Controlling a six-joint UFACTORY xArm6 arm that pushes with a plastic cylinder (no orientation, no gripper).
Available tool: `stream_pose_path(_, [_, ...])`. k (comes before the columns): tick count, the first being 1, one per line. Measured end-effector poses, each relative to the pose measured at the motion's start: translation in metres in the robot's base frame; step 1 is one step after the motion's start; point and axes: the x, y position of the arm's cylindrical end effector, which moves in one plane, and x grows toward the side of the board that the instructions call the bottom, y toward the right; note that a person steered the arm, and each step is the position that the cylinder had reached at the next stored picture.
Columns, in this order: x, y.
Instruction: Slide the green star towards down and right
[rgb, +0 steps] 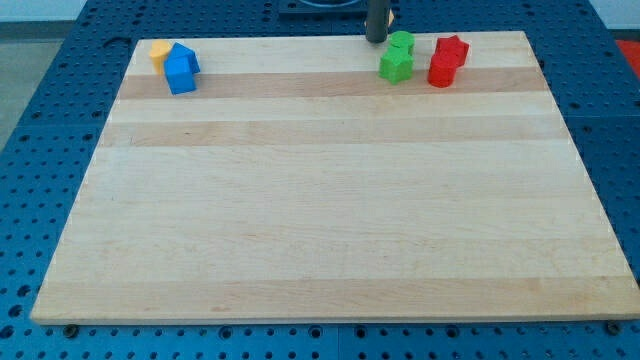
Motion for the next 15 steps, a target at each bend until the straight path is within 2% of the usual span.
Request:
stream_pose_path(3, [0.0, -0.001])
stream_pose_path(5, [-0.002, 0.038])
stream_pose_path(6, [0.002, 0.039])
stream_pose_path(13, [0.168, 0.024])
stream_pose_path(14, [0.187, 0.01])
stream_pose_path(15, [0.187, -0.01])
